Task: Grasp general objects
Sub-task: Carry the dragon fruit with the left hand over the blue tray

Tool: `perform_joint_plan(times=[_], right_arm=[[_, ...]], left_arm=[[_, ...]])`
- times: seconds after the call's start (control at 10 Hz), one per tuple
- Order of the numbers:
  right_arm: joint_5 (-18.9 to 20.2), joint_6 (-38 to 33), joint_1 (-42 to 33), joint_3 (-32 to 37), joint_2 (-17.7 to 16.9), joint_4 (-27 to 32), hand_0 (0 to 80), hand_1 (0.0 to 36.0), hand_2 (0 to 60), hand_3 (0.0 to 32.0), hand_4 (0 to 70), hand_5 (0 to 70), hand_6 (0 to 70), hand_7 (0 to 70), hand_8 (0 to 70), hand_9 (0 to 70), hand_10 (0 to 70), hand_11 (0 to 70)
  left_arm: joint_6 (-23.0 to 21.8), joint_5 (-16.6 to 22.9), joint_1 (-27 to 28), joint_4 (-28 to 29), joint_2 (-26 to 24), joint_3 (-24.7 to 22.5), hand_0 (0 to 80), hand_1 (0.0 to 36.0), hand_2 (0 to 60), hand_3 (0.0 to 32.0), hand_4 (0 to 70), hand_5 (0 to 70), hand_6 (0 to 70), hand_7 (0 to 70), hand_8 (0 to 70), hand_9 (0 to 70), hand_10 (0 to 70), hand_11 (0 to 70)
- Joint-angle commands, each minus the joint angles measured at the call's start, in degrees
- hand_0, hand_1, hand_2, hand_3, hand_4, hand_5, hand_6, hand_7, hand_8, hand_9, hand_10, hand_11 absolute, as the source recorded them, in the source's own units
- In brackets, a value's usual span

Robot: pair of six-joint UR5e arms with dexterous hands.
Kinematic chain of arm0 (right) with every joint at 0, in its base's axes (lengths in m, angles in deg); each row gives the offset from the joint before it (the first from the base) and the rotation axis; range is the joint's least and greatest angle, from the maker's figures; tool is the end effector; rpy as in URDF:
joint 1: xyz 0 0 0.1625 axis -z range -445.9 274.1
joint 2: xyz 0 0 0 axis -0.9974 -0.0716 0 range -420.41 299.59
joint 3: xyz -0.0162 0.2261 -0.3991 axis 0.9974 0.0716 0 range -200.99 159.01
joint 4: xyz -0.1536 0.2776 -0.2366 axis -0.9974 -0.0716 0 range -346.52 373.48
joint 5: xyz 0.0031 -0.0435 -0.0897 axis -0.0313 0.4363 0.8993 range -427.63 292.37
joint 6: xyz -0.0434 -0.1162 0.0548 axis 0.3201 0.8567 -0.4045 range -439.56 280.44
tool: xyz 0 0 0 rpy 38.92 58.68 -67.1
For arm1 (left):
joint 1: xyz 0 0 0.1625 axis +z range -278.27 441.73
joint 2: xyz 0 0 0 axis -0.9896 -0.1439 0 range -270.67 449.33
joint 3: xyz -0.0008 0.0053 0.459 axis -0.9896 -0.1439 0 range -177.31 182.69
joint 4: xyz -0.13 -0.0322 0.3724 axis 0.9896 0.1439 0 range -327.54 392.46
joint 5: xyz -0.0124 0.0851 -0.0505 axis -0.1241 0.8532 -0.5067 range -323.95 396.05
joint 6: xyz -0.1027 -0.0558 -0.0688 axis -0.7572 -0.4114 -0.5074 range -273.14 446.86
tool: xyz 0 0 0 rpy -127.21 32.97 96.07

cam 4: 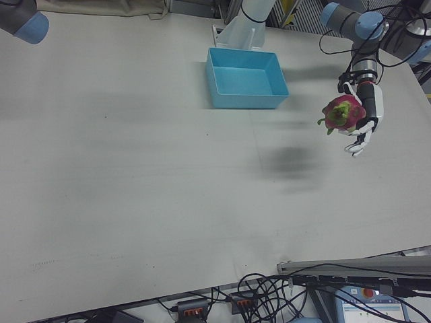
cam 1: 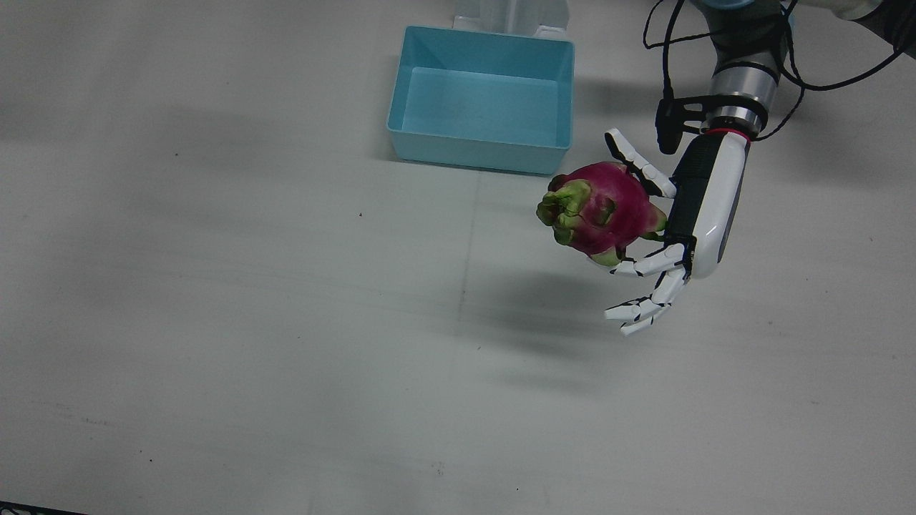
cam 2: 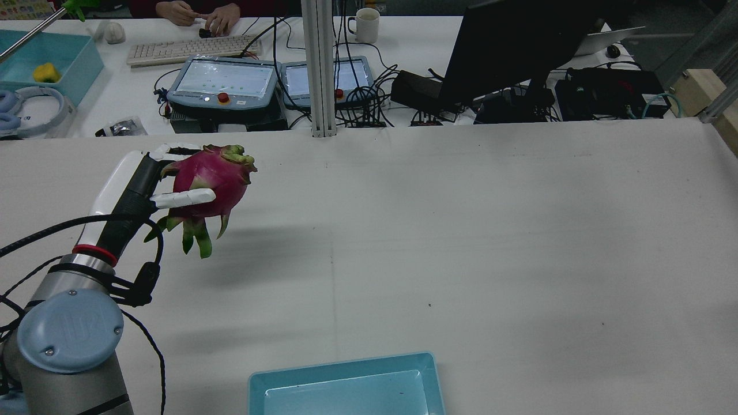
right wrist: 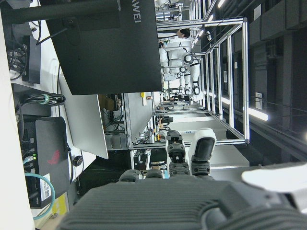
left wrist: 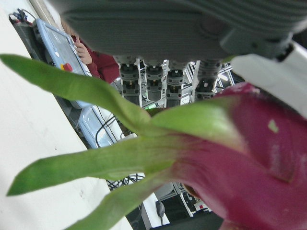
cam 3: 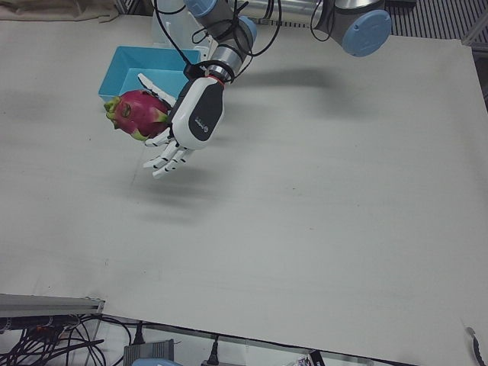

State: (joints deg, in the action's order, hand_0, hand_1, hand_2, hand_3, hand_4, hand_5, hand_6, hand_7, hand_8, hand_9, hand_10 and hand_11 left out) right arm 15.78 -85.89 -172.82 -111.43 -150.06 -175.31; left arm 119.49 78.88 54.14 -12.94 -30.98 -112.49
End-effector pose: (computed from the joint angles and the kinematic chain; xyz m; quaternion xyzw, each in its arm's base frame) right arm 0.1221 -0.5021 0.7339 0.0104 0.6563 -0.7521 0.0590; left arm 0.3806 -0.4615 0.3337 0.0678 0.7449 -0.6237 0.2271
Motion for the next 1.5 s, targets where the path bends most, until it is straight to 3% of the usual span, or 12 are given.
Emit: perform_joint_plan(times=[0.0,0.3,0.5,0.6,0.7,1.0,1.4], right_arm=[[0.0,0.0,0.0,0.0,0.0,0.0,0.0,0.0,0.0,0.0,0.0,0.0,0.0,0.0,0.0,0.0,0.0,0.0],[0.0,0.0,0.0,0.0,0.0,0.0,0.0,0.0,0.0,0.0,0.0,0.0,0.0,0.0,0.0,0.0,0.0,0.0],[0.0,0.0,0.0,0.0,0.0,0.0,0.0,0.0,0.0,0.0,0.0,0.0,0.0,0.0,0.0,0.0,0.0,0.0],[0.0,0.0,0.0,-0.1,0.0,0.0,0.0,0.0,0.0,0.0,0.0,0.0,0.0,0.0,0.0,0.0,0.0,0.0],[0.0,0.0,0.0,0.0,0.0,0.0,0.0,0.0,0.0,0.0,0.0,0.0,0.0,0.0,0.0,0.0,0.0,0.0],[0.0,0.0,0.0,0.0,0.0,0.0,0.0,0.0,0.0,0.0,0.0,0.0,0.0,0.0,0.0,0.0,0.0,0.0],[0.0,0.0,0.0,0.0,0.0,0.0,0.0,0.0,0.0,0.0,0.0,0.0,0.0,0.0,0.0,0.0,0.0,0.0]], left_arm=[[0.6,5.1,1.3,15.5,1.7,0.1,47.5,4.0,0.0,0.0,37.7,59.1,18.0,32.1,13.9,18.1,18.0,26.3],[2.2,13.7,1.0,31.9,5.2,0.1,48.2,3.1,0.0,0.0,38.6,52.6,16.6,33.7,14.3,18.4,20.0,29.2],[3.7,18.3,2.0,34.8,5.0,-0.4,49.9,2.9,0.0,0.0,49.6,55.3,19.5,38.0,16.4,20.9,21.7,31.6],[5.3,20.6,3.1,35.3,4.9,-1.7,51.5,2.8,0.0,0.0,62.1,58.7,23.4,43.2,18.9,23.4,22.5,32.6],[7.8,21.3,5.1,35.2,4.9,-3.3,53.1,3.2,0.0,0.0,70.0,61.7,26.9,47.5,21.0,25.3,23.5,33.9],[10.7,21.4,9.2,35.2,4.7,-3.8,58.6,4.9,0.0,0.0,70.0,66.9,32.4,56.2,24.1,28.4,22.7,32.8],[10.9,21.5,12.3,35.5,4.6,-3.6,58.6,4.0,0.0,0.0,70.0,68.4,34.2,58.7,25.2,28.7,21.5,30.9]])
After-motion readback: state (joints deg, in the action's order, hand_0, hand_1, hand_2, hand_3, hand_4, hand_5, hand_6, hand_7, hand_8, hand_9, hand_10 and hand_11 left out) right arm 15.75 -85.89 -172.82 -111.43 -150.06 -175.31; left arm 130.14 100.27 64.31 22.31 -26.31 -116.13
